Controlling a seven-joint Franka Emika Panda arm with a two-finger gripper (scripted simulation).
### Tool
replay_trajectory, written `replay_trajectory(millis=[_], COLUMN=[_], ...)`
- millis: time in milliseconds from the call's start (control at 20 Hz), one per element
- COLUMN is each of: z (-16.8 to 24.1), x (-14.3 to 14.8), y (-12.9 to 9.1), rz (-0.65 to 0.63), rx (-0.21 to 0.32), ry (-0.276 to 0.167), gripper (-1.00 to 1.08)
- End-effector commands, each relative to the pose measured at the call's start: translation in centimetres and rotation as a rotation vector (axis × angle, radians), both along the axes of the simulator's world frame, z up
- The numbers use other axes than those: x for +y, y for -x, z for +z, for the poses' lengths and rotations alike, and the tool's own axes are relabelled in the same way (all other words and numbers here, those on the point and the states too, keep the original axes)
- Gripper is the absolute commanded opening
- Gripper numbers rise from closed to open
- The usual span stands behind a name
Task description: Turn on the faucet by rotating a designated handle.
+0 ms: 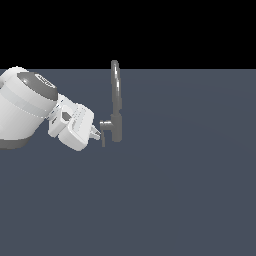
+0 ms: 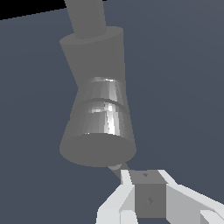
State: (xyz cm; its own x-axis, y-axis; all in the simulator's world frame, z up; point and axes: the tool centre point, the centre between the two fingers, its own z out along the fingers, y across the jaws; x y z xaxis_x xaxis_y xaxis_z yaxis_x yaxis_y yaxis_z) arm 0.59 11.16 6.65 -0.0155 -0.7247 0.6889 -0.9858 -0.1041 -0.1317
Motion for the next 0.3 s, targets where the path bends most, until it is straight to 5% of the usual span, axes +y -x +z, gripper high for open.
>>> replay_trajectory(millis=[0,250], z=[-2.8,-4.1], x=[-1.4,-1.6], y=[0.1,-0.6], rz=[-0.007,-0.013], rx=[0.03,0.04], ry=[0.023,0.025], gripper=[-1.0,-1.0])
